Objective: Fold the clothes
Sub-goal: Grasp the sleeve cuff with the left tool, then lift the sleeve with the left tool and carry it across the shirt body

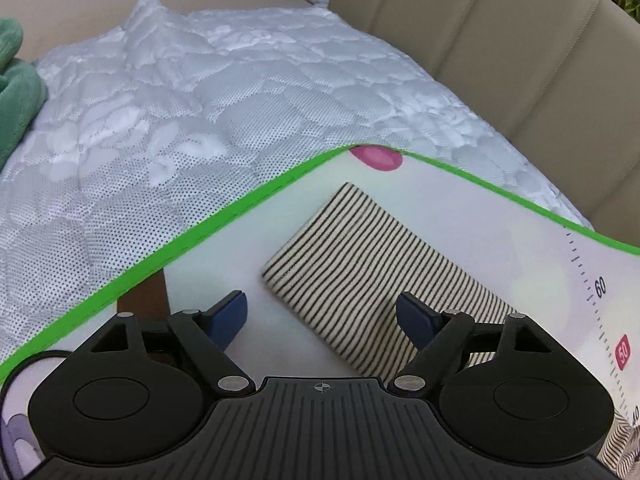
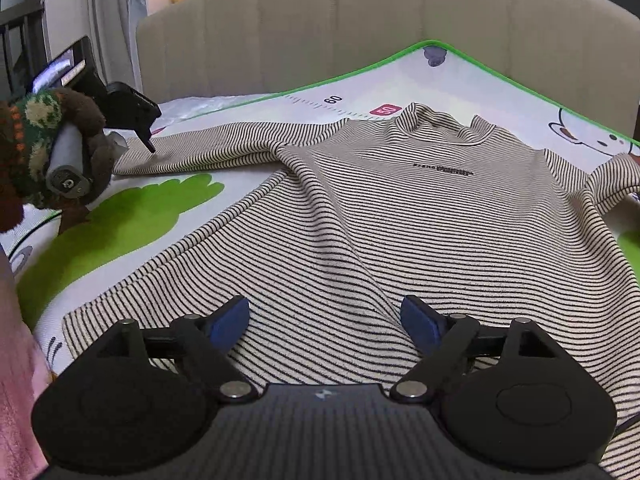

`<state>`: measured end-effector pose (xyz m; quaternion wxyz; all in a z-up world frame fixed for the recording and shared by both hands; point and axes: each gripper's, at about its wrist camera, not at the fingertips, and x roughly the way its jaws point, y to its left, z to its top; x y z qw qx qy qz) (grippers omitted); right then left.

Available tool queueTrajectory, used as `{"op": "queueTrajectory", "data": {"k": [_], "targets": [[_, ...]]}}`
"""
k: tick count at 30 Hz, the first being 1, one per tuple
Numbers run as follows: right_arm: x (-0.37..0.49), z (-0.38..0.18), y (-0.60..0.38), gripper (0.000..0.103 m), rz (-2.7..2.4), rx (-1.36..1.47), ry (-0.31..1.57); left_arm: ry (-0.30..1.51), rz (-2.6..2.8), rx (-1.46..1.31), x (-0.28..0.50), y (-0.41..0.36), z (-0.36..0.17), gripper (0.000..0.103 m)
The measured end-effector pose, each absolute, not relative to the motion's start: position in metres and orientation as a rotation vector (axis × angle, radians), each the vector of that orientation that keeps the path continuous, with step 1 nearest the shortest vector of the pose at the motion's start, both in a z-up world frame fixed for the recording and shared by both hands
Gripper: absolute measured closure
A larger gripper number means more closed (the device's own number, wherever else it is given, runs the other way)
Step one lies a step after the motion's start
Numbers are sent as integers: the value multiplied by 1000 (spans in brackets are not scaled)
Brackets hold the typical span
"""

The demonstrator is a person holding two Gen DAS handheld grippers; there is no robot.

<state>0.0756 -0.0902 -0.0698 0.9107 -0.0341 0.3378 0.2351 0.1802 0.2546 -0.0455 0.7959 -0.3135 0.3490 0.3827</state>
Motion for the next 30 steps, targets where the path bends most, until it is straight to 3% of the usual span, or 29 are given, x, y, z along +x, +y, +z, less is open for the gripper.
{"op": "queueTrajectory", "data": {"k": [3,5,7,9,13,19,26,30], "targets": [[73,-56,-107,19,486,-9,691,745,818,-671,183,256,-49,21],[67,-42,-128,19,424,34,628,740,817,-638,184,254,-47,39],[58,-35,-153,17,333,101,550,737,792,-617,185,251,-45,67],[52,-33,-179,11,246,195,485,733,747,-601,188,246,-41,82],[58,-41,-206,10,181,368,490,701,629,-474,196,217,-18,86],[52,-42,-179,9,288,228,447,613,433,-243,216,159,56,97],[41,-35,-168,6,350,178,388,518,256,-134,227,95,157,98],[44,-35,-186,5,351,287,385,568,246,-175,210,111,161,90]]}}
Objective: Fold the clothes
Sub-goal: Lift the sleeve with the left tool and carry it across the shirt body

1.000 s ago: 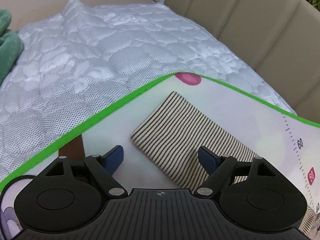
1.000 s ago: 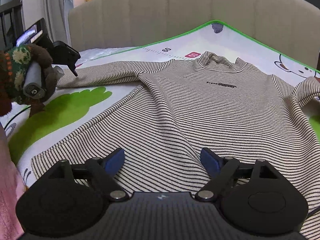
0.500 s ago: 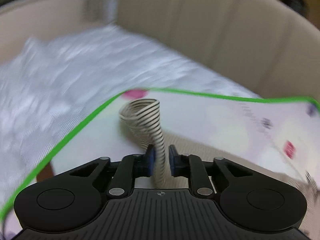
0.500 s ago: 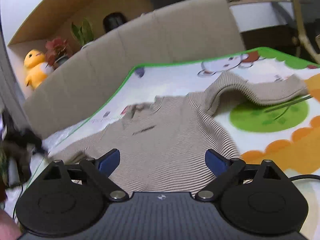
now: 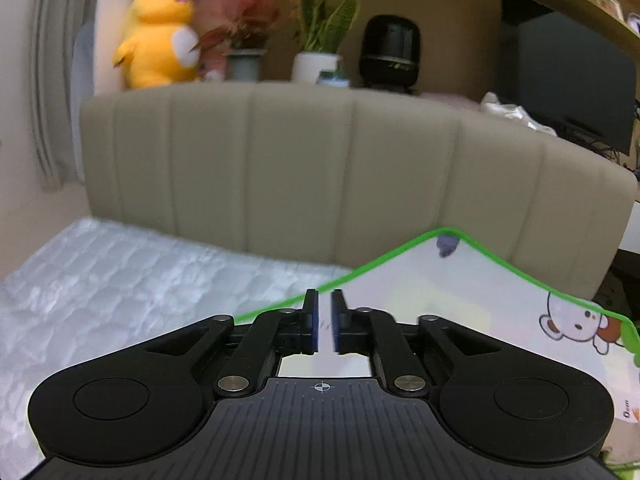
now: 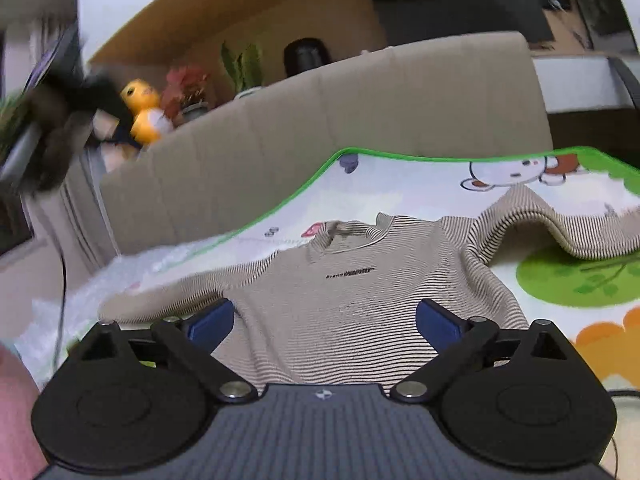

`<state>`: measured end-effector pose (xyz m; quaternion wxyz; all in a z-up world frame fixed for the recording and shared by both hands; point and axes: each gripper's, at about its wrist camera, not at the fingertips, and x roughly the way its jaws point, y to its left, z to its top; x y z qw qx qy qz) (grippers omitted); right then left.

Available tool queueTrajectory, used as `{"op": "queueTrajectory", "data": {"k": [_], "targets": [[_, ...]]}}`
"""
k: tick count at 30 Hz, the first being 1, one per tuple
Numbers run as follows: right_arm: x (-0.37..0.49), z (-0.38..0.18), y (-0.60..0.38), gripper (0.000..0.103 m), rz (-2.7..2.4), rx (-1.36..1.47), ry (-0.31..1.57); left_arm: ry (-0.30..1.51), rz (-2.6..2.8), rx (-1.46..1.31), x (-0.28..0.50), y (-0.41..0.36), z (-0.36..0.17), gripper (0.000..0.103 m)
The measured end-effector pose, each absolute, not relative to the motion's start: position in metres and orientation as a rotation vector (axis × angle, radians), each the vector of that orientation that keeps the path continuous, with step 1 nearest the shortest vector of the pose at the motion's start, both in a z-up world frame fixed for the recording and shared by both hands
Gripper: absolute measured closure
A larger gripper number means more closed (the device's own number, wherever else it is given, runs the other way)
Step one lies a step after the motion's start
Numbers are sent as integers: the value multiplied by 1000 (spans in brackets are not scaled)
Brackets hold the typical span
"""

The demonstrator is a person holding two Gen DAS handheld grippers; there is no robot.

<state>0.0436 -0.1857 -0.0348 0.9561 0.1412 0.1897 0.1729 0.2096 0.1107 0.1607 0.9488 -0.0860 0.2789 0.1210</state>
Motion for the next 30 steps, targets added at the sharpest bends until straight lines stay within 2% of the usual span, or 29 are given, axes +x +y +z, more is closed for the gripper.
{"op": "queueTrajectory", "data": {"k": [2,3,4,8,11,15,17,19,21,23,24,25,26,27,30], "targets": [[47,-36,-193,5,347,336,400,648,255,-240,201,136,142,75],[49,-37,-194,5,343,350,410,693,268,-279,197,150,132,60],[50,-38,-195,5,338,360,419,744,299,-327,192,166,118,52],[53,-40,-193,5,331,354,442,869,440,-606,174,232,60,52],[51,-40,-187,5,331,319,444,884,510,-741,164,269,27,52],[51,-41,-178,5,339,260,454,895,568,-698,169,290,2,51],[52,-41,-173,5,342,237,464,918,569,-619,175,288,-9,47],[52,-41,-171,5,349,219,468,936,553,-554,184,284,-18,33],[51,-41,-170,5,356,218,464,954,546,-487,190,278,-26,28],[52,-42,-174,5,358,236,458,980,557,-414,199,270,-34,33],[52,-42,-176,5,357,254,457,984,568,-380,201,266,-36,44],[53,-43,-179,5,352,275,458,977,577,-345,202,263,-37,62],[54,-43,-182,5,348,296,458,966,578,-313,202,260,-35,73],[56,-44,-186,5,344,320,460,956,581,-276,203,257,-31,90],[60,-48,-196,5,332,387,472,923,562,-236,206,253,-9,92]]}}
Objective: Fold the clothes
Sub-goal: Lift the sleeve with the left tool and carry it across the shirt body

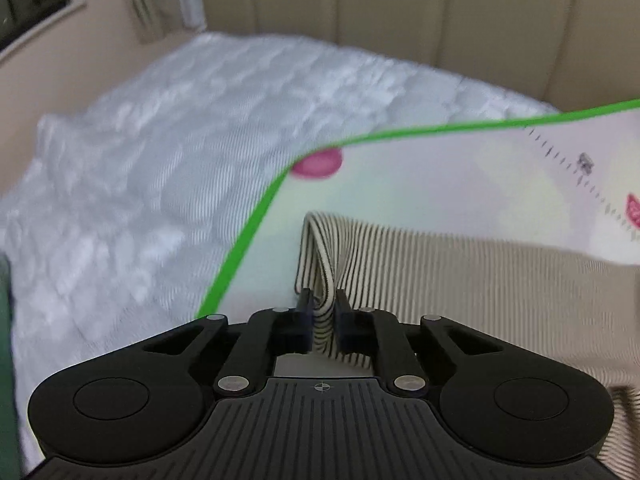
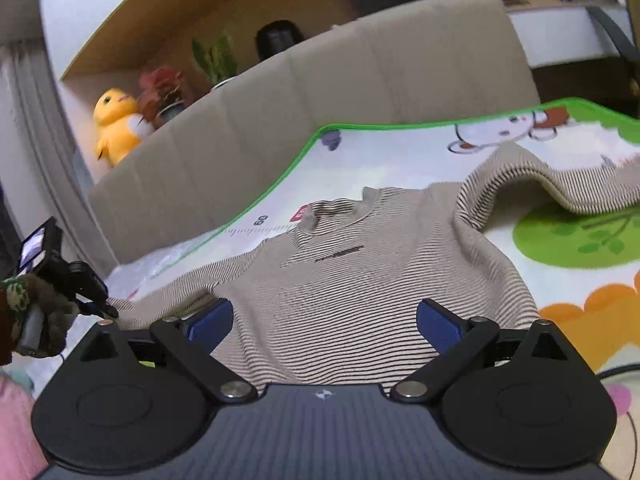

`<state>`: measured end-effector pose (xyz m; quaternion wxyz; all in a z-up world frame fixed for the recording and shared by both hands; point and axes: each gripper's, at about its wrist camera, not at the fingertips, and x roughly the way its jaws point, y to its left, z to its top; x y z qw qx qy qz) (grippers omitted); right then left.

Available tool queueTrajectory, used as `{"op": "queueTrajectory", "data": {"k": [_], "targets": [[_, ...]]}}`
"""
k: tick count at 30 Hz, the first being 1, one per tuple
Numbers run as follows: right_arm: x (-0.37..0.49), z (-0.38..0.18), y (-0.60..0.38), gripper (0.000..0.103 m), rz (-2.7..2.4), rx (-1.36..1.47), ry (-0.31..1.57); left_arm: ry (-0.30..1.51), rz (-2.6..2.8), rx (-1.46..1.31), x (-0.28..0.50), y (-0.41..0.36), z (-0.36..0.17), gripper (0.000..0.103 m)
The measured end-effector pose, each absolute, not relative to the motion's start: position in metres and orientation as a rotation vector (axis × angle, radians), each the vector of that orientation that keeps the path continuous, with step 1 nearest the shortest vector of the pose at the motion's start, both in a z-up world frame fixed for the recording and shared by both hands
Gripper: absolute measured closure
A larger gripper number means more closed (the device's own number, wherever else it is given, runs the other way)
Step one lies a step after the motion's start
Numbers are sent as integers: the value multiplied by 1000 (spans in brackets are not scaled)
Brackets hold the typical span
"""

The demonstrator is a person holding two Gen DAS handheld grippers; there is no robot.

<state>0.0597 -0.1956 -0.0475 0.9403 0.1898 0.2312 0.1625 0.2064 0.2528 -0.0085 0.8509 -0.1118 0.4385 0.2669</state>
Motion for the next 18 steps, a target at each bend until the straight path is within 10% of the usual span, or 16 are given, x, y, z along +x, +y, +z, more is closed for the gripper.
{"op": "queueTrajectory", "data": {"k": [18], "targets": [[64,-56,-232,3,289,624,481,632,199,-34,264,50,190,93]]}}
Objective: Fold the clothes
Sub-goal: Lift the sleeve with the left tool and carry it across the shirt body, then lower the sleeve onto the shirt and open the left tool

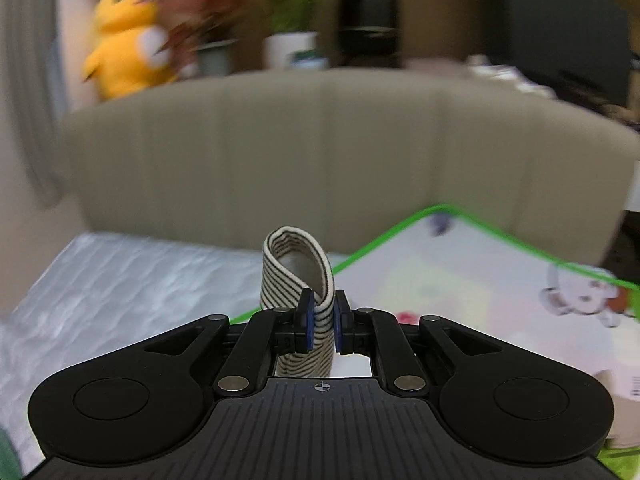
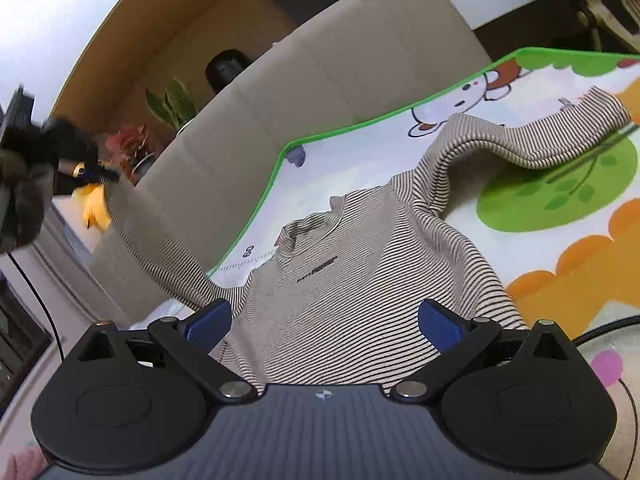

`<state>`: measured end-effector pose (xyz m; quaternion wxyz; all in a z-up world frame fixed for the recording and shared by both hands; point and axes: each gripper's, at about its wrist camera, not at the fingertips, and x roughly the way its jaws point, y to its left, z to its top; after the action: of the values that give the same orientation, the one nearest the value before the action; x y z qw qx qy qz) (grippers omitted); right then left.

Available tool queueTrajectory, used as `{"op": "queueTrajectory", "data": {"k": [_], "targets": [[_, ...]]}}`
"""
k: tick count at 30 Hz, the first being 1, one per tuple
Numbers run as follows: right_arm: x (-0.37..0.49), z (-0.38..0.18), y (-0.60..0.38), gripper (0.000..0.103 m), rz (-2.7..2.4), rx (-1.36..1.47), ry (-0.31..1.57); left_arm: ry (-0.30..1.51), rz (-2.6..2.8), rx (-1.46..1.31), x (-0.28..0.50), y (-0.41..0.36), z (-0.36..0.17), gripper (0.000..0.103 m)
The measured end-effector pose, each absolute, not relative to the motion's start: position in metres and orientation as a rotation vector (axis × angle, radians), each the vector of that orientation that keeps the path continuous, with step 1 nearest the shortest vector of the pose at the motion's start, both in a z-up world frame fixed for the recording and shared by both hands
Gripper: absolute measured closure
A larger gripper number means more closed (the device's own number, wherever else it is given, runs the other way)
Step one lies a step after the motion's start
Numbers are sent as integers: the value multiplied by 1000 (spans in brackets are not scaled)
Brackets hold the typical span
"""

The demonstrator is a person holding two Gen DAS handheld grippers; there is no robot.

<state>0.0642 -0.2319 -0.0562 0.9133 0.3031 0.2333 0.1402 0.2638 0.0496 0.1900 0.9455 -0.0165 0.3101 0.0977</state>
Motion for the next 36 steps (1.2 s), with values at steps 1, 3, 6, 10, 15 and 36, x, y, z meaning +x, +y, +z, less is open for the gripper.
{"op": "queueTrajectory", "data": {"k": [1,3,6,10,15,36], "targets": [[65,-57,-233,3,290,632,482,628,175,-29,266,35,194,93],[65,-58,-234,3,294,637,481,629,130,-14,273,6,196,93],[64,-56,-232,3,306,621,475,643,74,4,282,-31,191,93],[63,-55,-227,3,321,589,470,678,16,4,291,-69,177,92],[63,-54,-223,3,330,566,465,722,-52,-3,295,-99,159,88],[61,-53,-224,2,301,560,480,798,-106,-51,242,-60,82,62]]}}
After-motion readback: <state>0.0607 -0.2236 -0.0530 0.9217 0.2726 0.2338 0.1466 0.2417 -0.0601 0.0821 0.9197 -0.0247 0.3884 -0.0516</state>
